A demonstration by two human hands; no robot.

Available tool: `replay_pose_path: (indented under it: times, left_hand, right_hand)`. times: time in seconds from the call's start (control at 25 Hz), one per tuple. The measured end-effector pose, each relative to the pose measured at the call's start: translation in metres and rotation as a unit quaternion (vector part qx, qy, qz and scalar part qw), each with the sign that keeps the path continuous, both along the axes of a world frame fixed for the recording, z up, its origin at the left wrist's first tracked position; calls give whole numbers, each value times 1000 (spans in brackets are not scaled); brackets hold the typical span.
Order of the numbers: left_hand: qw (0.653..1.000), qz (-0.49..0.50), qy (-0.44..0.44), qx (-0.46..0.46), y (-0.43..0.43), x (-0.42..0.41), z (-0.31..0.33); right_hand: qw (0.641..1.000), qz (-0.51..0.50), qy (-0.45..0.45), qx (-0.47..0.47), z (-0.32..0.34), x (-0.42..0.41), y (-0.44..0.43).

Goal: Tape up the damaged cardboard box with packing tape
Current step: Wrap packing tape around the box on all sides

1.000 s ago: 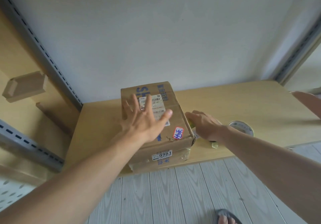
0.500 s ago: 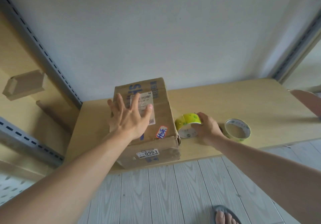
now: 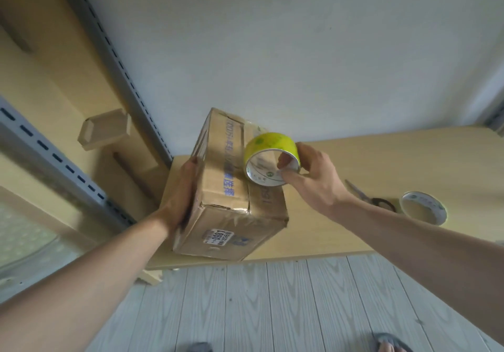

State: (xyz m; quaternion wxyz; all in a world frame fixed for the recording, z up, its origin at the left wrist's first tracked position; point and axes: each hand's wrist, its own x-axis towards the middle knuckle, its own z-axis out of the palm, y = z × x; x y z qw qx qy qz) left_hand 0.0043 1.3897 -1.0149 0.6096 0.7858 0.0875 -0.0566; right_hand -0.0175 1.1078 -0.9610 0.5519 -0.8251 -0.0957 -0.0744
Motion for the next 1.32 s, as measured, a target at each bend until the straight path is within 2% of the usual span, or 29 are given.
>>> replay_pose_path:
  times: [0.12,0.2,0.28,0.36,0.4,0.52,0.64,0.68,0.72,0.76,0.84,0.88,0.96,1.0,1.08,1.16,1.24,1.32]
  left_hand:
    - [997,-12,24,-77,-9,-15,-2]
    - [996,-3,1,-89,-21,-21,3]
    - [999,-17,-42,10,-27,-12,10]
    - [982,-23,-48,182,-31,-6,18]
    - [975,-21,-58,212,-33,-3,19]
    - [990,-33,-23,137,-43,0,21]
    - [992,-88,78,-40,-44,-8,25]
    - [991,-77,81,-76,-43,-9,27]
    - [995,-53,46,-68,-45,-5,31]
    - [998,-37,-27,-37,-46,-4,36]
    - [982,-95,-132,100,-45,-6,56]
    - [962,-145,-134,190,-43,-2,61]
    - [894,-256,-142,338,-32,-3,69]
    - [880,-280,-138,357,-27,-5,74]
    - [888,-274,-88,358,-29,-7,85]
    - [877,-252,-63,405,-46,-4,89]
    - [876,-231,-55,421,-56,-2,86]
    - [885,-227,-68,400,-50,-1,74]
  right_hand:
    - [999,5,-36,-36,7,-2,19]
    - [997,-24,-54,-48,8,0,23]
    - [994,-58,-71,-58,9,3,21]
    - [992,-79,-78,-62,12,5,15]
    - [992,-85,-75,-62,13,5,11]
    - [993,-90,-53,-62,15,4,3]
    - [994,-67,-38,-72,16,3,9]
    - [995,-62,-34,-68,17,3,12]
    - [996,-58,-31,-66,18,4,14]
    - [996,-57,-28,-68,19,5,16]
    - [996,-53,-18,-71,18,8,15]
    - [997,-52,-12,-62,18,10,14]
    - [998,-46,0,-51,19,13,11]
    - [998,-37,1,-57,20,13,9]
    - [997,-16,-4,-75,19,14,8]
    - [997,1,-13,-81,21,13,10]
    - [997,11,-25,-74,25,14,14]
    - [997,22,-27,-70,27,14,21]
